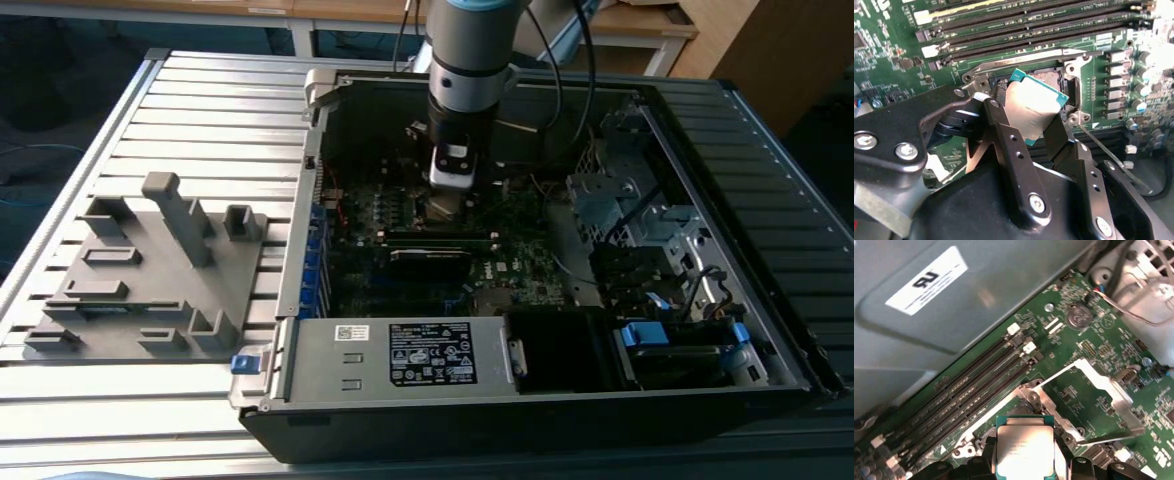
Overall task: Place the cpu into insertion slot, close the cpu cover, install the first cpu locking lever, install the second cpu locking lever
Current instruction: 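Place the cpu into insertion slot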
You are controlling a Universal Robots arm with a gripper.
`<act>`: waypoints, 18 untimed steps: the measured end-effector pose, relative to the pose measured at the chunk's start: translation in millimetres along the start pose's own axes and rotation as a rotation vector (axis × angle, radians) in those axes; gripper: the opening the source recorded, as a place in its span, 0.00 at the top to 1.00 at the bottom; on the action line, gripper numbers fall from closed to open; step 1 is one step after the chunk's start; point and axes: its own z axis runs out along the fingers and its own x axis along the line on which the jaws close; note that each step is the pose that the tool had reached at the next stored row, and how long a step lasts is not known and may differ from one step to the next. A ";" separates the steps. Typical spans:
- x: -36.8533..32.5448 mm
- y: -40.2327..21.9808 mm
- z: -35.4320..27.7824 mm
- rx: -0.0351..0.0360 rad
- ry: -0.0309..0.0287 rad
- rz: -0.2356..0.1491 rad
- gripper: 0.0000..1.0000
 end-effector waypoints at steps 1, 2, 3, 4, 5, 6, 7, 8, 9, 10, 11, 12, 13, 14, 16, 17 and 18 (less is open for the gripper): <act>0.0 0.0 0.0 -0.0001 -0.0008 0.015 0.46; 0.0 0.0 0.0 -0.0003 -0.0014 0.030 0.46; 0.0 0.0 0.0 -0.0003 -0.0021 0.043 0.46; 0.0 0.0 0.0 -0.0004 -0.0023 0.049 0.46; 0.0 0.0 0.0 -0.0004 -0.0023 0.049 0.46; 0.0 0.0 0.0 -0.0003 -0.0024 0.049 0.46; 0.0 0.0 0.0 -0.0004 -0.0024 0.049 0.46; 0.0 0.0 0.0 -0.0004 -0.0024 0.049 0.46; 0.0 0.0 0.0 -0.0003 -0.0024 0.050 0.46; 0.0 0.0 0.0 -0.0004 -0.0025 0.050 0.46; 0.0 0.0 0.0 -0.0004 -0.0025 0.051 0.46; 0.0 0.0 0.0 -0.0004 -0.0025 0.052 0.46; 0.0 0.0 0.0 -0.0003 -0.0026 0.053 0.46; 0.0 0.0 0.0 -0.0004 -0.0026 0.053 0.46; 0.0 0.0 0.0 -0.0004 -0.0027 0.054 0.46; 0.0 0.0 0.0 -0.0004 -0.0027 0.055 0.46; 0.0 0.0 0.0 -0.0004 -0.0027 0.055 0.46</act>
